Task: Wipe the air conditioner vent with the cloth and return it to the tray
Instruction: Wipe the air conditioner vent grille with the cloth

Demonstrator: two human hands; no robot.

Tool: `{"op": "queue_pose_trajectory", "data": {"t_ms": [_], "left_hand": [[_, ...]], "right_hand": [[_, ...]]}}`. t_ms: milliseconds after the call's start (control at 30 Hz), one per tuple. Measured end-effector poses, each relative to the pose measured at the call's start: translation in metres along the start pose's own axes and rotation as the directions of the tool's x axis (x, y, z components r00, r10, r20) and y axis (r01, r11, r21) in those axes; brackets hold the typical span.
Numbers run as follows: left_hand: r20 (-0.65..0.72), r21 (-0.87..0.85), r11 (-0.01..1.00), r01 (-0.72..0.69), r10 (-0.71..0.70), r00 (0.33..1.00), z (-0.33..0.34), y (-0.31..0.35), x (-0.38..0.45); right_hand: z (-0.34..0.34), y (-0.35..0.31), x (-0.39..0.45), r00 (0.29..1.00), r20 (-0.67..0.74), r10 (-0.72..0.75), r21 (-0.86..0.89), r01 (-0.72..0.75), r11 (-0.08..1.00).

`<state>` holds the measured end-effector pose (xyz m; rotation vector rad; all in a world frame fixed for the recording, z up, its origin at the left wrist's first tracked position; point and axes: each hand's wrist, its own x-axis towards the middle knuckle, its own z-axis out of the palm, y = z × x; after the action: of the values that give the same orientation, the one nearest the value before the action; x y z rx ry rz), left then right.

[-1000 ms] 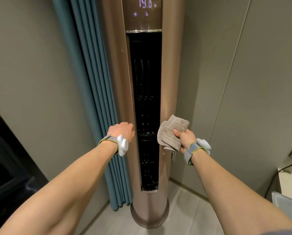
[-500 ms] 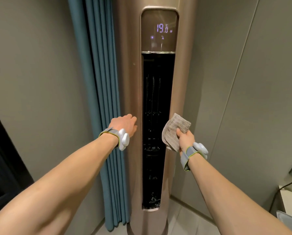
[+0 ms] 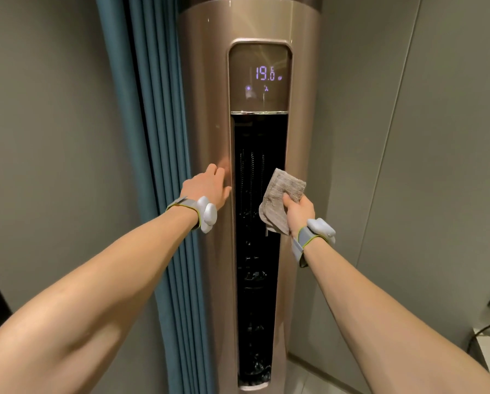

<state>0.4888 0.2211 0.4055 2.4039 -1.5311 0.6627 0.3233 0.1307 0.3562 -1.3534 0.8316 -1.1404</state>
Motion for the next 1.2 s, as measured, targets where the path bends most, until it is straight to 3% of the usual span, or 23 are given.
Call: {"op": "queue_pose_trajectory", "data": {"t_ms": [367, 500, 767, 900, 1000, 1100, 1200], "left_hand": [[-0.281, -0.118, 0.993, 0.019, -0.051, 0.958, -0.017, -0.031, 0.050], [-0.270, -0.178, 0.983, 0.045, -0.093, 0.958, -0.022, -0.031, 0.060], [-0.295, -0.214, 0.976, 0.043, -0.106, 0.950, -0.016, -0.029, 0.064], [-0.310, -0.220, 0.975, 0.038, -0.107, 0.945, -0.014, -0.029, 0.065], [-0.313, -0.232, 0.972, 0.041, -0.115, 0.943, -0.012, -0.028, 0.066], [-0.309, -0.237, 0.970, 0.049, -0.123, 0.943, -0.010, -0.027, 0.065], [-0.308, -0.241, 0.969, 0.055, -0.130, 0.943, -0.009, -0.026, 0.065]], "right_hand": [[0.042, -0.031, 0.016, 0.969, -0.171, -0.178, -0.116, 0.160, 0.980], [0.056, -0.046, 0.023, 0.948, -0.232, -0.216, -0.175, 0.178, 0.968], [0.067, -0.031, 0.021, 0.904, -0.205, -0.374, -0.309, 0.303, 0.901], [0.061, -0.017, 0.023, 0.900, -0.271, -0.341, -0.355, 0.236, 0.905], [0.064, -0.030, 0.025, 0.856, -0.363, -0.367, -0.354, 0.238, 0.905], [0.061, -0.049, 0.028, 0.808, -0.395, -0.437, -0.502, 0.208, 0.839], [0.053, -0.050, 0.030, 0.818, -0.350, -0.456, -0.612, 0.169, 0.773]]}}
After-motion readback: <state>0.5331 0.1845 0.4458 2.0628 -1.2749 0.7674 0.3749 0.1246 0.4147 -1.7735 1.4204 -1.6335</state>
